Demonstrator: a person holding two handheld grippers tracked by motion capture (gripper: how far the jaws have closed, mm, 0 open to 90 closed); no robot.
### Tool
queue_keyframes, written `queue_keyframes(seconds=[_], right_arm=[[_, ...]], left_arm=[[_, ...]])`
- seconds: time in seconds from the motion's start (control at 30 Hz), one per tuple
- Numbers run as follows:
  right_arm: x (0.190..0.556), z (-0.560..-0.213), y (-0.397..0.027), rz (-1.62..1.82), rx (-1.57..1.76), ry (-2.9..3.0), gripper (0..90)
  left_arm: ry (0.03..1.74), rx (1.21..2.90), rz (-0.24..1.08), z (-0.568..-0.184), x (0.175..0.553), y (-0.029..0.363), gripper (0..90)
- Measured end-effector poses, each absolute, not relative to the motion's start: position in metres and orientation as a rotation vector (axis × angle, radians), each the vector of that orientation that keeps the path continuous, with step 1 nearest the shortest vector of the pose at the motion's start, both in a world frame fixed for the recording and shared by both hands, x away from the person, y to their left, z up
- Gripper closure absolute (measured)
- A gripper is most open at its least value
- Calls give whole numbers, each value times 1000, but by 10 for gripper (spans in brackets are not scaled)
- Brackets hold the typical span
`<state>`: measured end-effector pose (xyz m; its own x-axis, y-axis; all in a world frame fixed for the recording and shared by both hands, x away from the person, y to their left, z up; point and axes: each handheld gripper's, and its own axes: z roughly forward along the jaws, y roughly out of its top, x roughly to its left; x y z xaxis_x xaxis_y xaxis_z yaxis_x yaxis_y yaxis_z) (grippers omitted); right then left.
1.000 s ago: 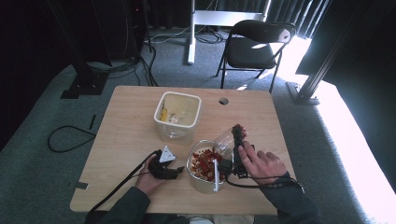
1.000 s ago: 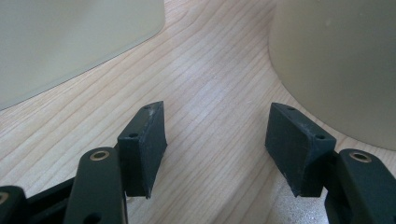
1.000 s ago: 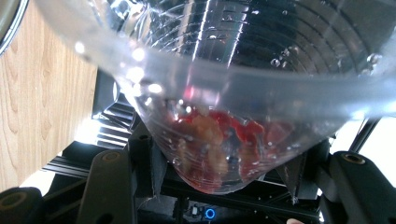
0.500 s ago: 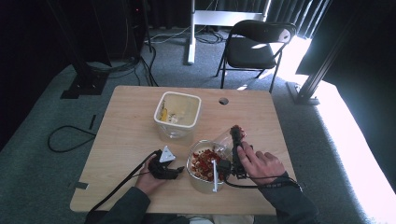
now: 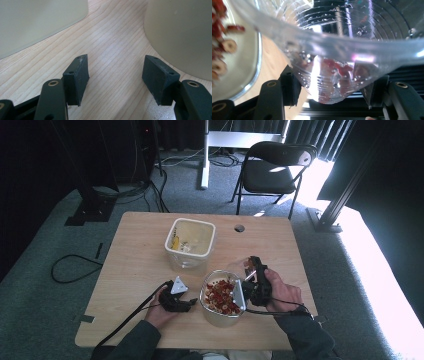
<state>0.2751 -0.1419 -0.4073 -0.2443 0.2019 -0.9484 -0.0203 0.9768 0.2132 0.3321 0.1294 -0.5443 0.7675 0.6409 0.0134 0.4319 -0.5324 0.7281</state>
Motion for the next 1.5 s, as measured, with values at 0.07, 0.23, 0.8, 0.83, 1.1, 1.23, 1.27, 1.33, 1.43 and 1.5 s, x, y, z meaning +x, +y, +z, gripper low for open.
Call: queue_keyframes(seconds=[0.07,0.23,0.8,0.83,1.1,1.23,1.27,1.33,1.43,1.5], right_arm=[[278,-405,-144,275,193,1837,415],[287,-399,-151,462,342,1924,415],[336,-384,-183,1053,764,2136,414],[336,-384,-183,1053,764,2136,414],[365,-367,-191,1264,864,2203,414],[376,-359,-186,1267,859,2220,414],[379,-357,-185,1272,858,2224,414],[384,-353,-181,1268,846,2234,413],[393,-349,-175,1286,851,2252,413],[400,-348,-170,1287,856,2263,413]], left_arm=[[795,2218,362,-544,332,129,387],[798,2215,361,-544,332,129,387],[799,2215,362,-544,332,129,386],[799,2215,362,-544,332,129,386],[799,2215,363,-544,332,129,385],[797,2218,359,-544,332,129,385],[798,2217,360,-544,332,129,385],[797,2218,360,-544,332,129,384],[797,2217,360,-544,332,129,384],[797,2218,360,-544,332,129,384]])
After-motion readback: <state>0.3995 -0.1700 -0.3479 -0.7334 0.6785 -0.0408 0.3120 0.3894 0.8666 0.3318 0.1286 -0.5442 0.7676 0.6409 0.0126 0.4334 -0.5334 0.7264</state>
